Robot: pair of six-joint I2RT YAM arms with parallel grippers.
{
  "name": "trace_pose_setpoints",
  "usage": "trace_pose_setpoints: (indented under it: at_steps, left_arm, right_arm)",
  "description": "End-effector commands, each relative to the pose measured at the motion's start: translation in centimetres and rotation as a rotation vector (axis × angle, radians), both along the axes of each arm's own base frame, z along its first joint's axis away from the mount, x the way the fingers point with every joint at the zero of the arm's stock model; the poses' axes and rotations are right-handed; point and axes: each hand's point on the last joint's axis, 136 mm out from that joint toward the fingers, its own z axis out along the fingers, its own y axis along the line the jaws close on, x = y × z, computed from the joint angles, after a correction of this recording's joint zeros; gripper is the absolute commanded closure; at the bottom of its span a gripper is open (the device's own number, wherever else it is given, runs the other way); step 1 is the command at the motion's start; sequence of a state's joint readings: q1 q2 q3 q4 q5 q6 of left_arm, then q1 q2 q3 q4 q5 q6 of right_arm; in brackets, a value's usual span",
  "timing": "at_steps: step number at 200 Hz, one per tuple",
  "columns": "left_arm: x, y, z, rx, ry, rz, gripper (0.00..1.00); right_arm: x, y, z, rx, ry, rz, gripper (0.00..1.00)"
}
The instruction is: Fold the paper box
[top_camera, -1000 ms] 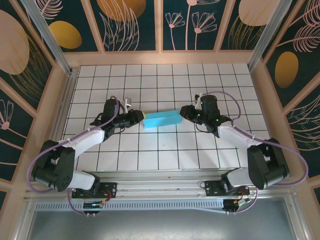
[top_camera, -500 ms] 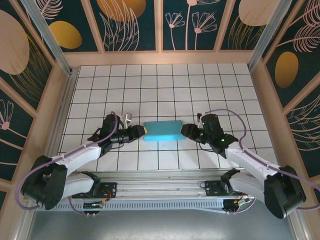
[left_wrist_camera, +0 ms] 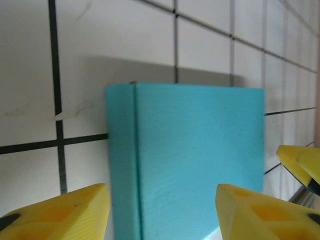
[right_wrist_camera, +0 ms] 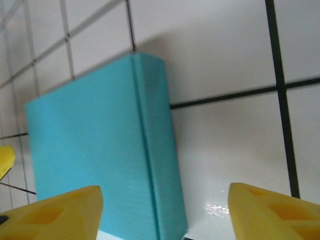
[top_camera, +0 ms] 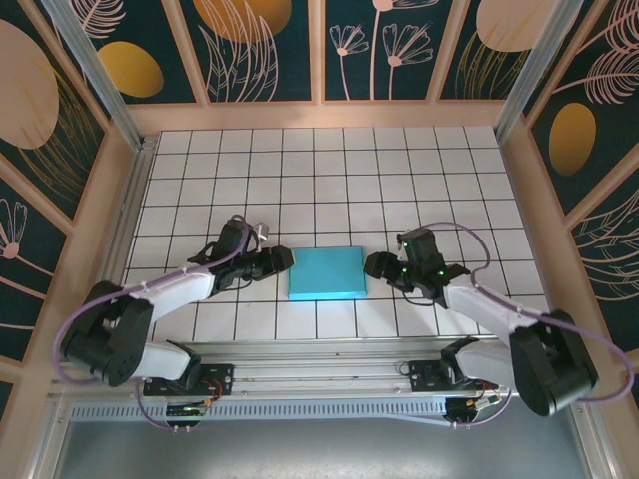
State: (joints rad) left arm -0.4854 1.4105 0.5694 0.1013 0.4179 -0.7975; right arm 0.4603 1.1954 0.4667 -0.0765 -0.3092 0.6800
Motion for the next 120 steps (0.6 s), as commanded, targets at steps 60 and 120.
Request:
trace_pose_setpoints:
  at_steps: [60,120]
  left_arm:
    - [0.3,-4.9,-1.6,-0.101,0.04,-0.052,0.63]
    - [10.0,-6.0,-1.2,-0.018,-0.109,0.112,0.65]
  right_arm:
    - [1.9,4.9,0.3,0.183,-0.043,0.058,0.64]
    - [10.7,6.3,0.8,0.156,-0.143,-0.046,0.68]
